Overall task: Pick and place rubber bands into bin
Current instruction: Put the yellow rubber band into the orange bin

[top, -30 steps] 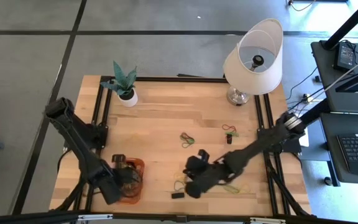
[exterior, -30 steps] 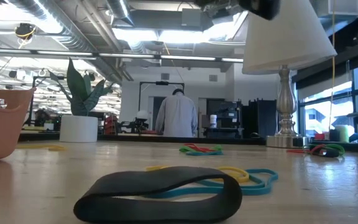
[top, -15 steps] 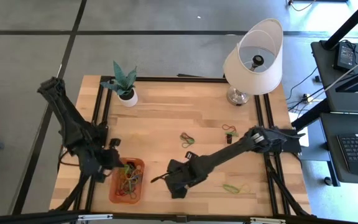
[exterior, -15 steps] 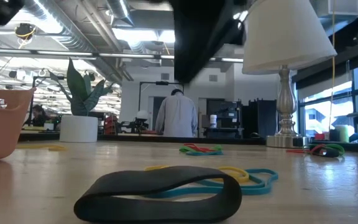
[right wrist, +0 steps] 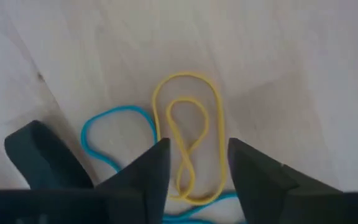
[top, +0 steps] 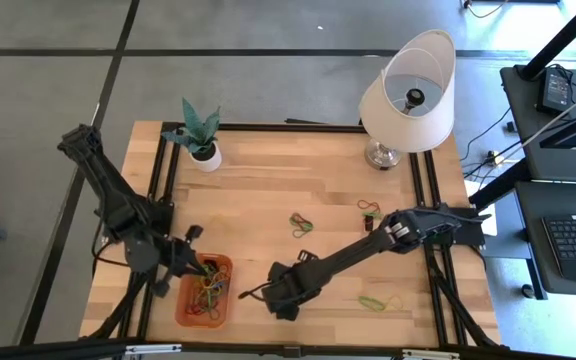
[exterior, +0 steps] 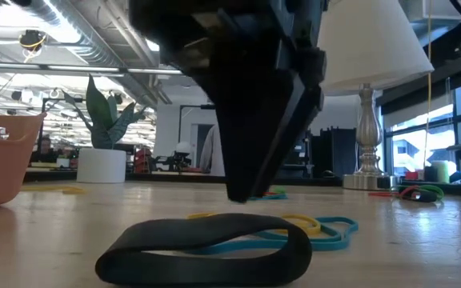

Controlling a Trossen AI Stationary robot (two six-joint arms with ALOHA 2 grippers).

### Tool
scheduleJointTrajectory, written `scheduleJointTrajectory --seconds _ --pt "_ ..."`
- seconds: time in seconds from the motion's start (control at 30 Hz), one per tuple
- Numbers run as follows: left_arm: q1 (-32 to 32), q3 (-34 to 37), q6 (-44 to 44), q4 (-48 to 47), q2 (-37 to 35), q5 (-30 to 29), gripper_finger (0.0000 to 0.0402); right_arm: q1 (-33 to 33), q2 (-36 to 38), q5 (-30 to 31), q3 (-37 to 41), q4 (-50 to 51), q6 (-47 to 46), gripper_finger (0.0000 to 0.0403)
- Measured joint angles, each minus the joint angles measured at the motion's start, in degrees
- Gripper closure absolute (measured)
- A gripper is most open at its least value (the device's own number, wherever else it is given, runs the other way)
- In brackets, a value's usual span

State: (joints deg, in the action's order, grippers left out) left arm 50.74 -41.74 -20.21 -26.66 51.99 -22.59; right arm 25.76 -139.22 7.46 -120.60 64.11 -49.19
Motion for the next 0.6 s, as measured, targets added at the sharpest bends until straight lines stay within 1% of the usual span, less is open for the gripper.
scheduleJointTrajectory --seconds 0.07,0.13,0.2,0.23,0.27,0.33,0.43,0.47,0.5,0.6 --pt "0.0 0.0 0.0 0.0 0.9 0.0 0.04 0.0 -0.8 0.0 0.0 -0.2 0.0 0.0226" --pt "0.0 0.0 -0.4 0.0 1.9 0.0 0.04 0.0 -2.0 0.0 0.0 -0.1 -0.1 0.022" --pt "0.0 0.0 -1.6 0.0 2.9 0.0 0.04 0.0 -2.6 0.0 -0.2 -0.2 -0.1 0.0224" --pt "0.0 0.0 -2.3 0.0 3.4 -0.3 0.04 0.0 -2.8 -0.1 -0.2 -0.3 -0.2 0.0232" --pt "0.0 0.0 -2.9 -0.1 3.9 -0.4 0.04 0.0 -3.0 0.0 -0.3 -0.3 -0.6 0.0245" --pt "0.0 0.0 -4.6 0.0 4.7 -0.6 0.04 0.1 -3.3 0.0 -0.3 -0.3 -1.5 0.0284" --pt "0.0 0.0 -6.0 0.0 5.9 -3.2 0.04 0.1 -3.2 0.4 -0.2 0.1 -2.3 0.0366" --pt "0.0 0.0 -6.1 0.1 6.2 -4.3 0.04 0.0 -3.0 0.5 -0.1 0.2 -2.9 0.0383" --pt "0.0 0.0 -6.4 0.4 6.4 -5.4 0.04 0.0 -2.7 0.7 -0.1 0.2 -3.5 0.039" --pt "0.0 0.0 -8.2 3.1 6.7 -8.4 0.0392 0.1 -1.5 1.6 0.2 0.1 -4.9 0.0391"
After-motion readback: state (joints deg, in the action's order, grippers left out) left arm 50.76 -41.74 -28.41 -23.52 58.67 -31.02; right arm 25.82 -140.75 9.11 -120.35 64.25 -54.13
